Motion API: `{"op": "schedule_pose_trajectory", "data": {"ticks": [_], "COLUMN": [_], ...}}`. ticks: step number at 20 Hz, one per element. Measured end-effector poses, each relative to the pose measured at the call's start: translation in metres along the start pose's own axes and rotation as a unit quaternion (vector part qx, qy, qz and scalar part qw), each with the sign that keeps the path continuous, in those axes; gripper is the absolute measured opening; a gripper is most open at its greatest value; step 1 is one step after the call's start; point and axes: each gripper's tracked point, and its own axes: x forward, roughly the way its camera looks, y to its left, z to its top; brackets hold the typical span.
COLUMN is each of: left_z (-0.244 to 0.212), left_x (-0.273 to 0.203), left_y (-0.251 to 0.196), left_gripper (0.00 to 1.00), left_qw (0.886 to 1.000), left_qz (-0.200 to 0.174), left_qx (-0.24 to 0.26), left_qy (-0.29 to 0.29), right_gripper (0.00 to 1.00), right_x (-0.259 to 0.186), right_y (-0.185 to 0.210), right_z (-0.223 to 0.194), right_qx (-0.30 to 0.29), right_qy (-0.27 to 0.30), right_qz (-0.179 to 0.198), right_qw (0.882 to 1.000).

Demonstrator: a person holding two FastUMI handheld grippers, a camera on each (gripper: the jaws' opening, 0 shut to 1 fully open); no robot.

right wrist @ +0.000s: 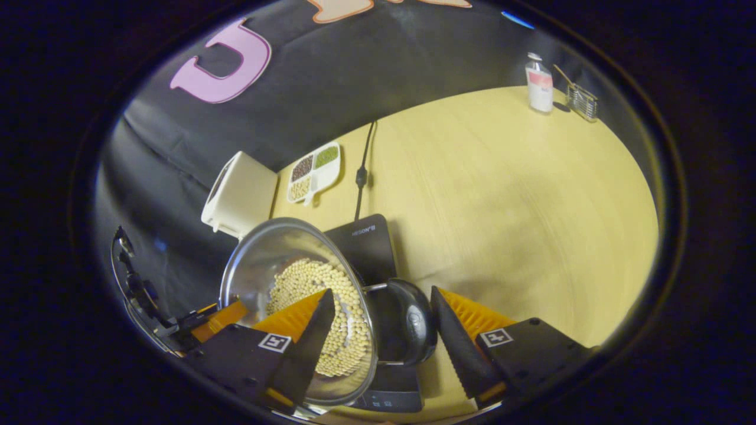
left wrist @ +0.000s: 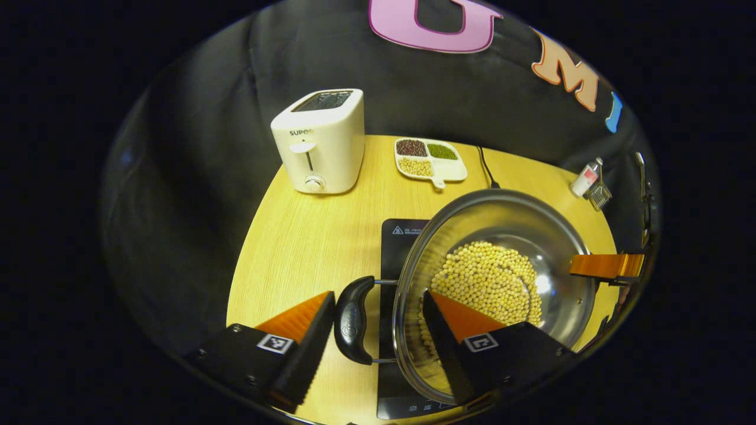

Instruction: First push the handle of the pot to place it horizontally, then grasp the pot with both hands and set it on the induction cooktop.

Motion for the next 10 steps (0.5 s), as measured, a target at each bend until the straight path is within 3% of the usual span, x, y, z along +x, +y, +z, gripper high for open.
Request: {"op": "schedule_pose_trajectory", "data": {"ticks": [1, 3, 4, 5, 6, 9, 10], "left_z": [0.003, 0.010, 0.014, 0.017, 0.020, 0.028, 0.026], "left_x": [-0.003, -0.018, -0.025, -0.034, -0.042, -0.076, -0.084], "left_y": [-0.001, 0.003, 0.006, 0.009, 0.011, 0.015, 0.013], "left_gripper": [0.98, 1.00, 1.00, 1.00, 0.99, 0.98, 0.98], "left_qw": [1.000, 0.999, 0.998, 0.997, 0.996, 0.990, 0.989], "left_qz": [-0.004, 0.001, 0.004, 0.009, 0.014, 0.027, 0.029], "left_qx": [-0.001, 0.000, 0.001, 0.003, 0.004, 0.006, 0.008], "left_qy": [-0.013, -0.040, -0.057, -0.072, -0.089, -0.136, -0.144], "right_gripper": [0.92, 0.93, 1.00, 1.00, 0.92, 1.00, 0.92], "right_x": [-0.005, -0.020, -0.028, -0.038, -0.048, -0.087, -0.100], "right_y": [-0.002, -0.005, -0.008, -0.011, -0.012, -0.014, -0.017], "right_z": [0.005, 0.015, 0.019, 0.024, 0.028, 0.040, 0.041], "right_qx": [-0.003, -0.013, -0.019, -0.025, -0.029, -0.038, -0.042], "right_qy": [-0.014, -0.047, -0.064, -0.083, -0.100, -0.160, -0.181], "right_qz": [-0.001, 0.003, 0.001, 0.000, 0.001, 0.013, 0.014], "right_qw": [1.000, 0.999, 0.998, 0.996, 0.995, 0.986, 0.983]}}
